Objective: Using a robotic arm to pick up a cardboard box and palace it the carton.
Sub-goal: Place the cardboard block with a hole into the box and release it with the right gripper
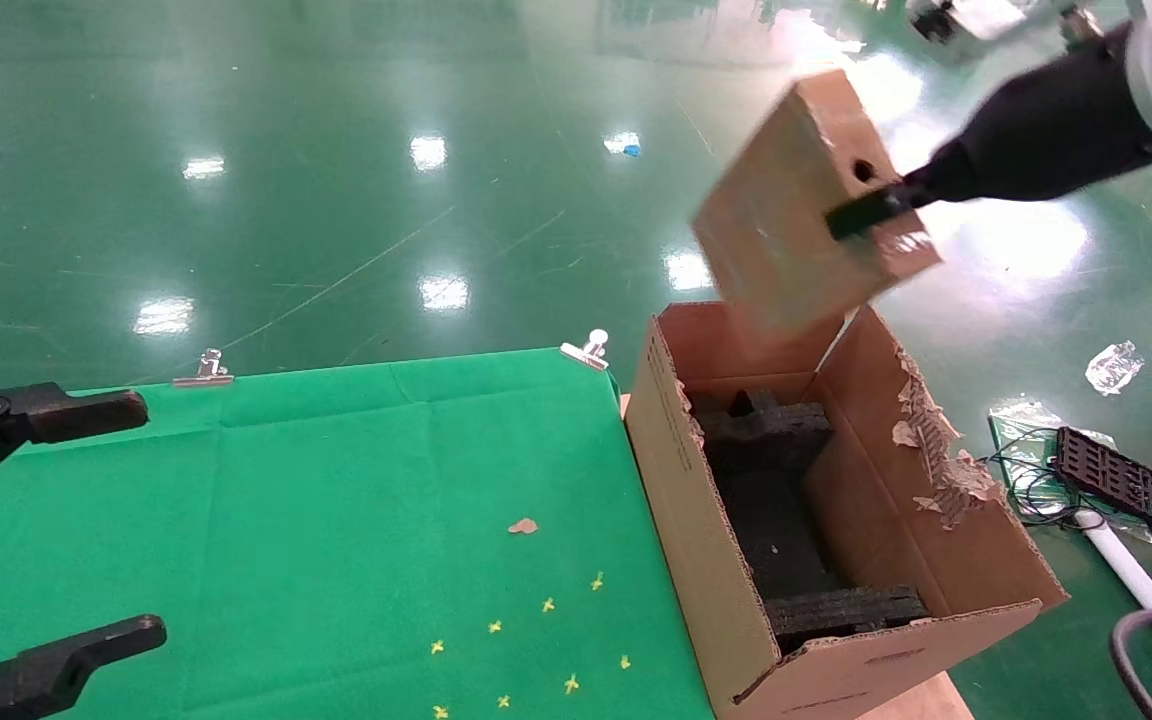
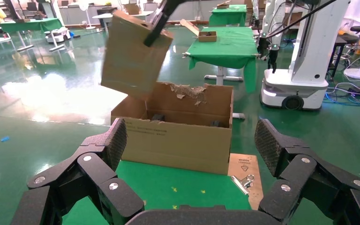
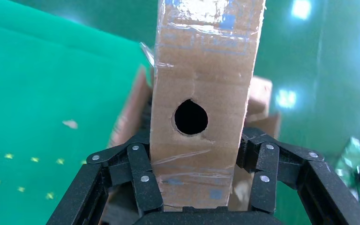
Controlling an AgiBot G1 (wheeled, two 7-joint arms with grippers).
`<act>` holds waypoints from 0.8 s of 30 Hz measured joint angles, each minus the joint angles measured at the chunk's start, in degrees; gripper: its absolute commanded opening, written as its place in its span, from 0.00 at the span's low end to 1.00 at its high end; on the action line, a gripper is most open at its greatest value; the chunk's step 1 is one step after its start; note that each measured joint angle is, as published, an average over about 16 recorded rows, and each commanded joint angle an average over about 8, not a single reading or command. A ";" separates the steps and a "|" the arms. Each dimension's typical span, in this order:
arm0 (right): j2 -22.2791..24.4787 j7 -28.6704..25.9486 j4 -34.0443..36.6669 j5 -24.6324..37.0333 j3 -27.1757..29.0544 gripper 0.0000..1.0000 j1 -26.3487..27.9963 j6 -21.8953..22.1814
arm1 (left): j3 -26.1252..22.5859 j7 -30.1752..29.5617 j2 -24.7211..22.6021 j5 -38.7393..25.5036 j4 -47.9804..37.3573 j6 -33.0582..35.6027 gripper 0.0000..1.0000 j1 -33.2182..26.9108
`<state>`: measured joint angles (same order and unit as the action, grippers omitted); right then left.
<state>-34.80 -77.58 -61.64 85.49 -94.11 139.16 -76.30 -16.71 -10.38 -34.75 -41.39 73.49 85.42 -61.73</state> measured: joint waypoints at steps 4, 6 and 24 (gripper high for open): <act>1.00 0.14 2.10 0.57 -1.10 0.00 -1.42 -0.77 | -0.01 0.01 0.01 0.01 0.00 -0.01 1.00 0.00; 1.38 0.24 3.14 0.69 -1.67 0.00 -2.39 -1.06 | -0.02 0.01 0.01 0.01 0.00 -0.01 1.00 0.00; 2.21 1.58 12.76 1.32 -5.72 0.00 -11.22 -0.64 | -0.08 0.04 0.03 0.06 0.00 -0.04 1.00 -0.02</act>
<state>-32.59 -76.00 -48.88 86.82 -99.83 127.94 -76.95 -16.79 -10.34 -34.71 -41.33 73.49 85.38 -61.75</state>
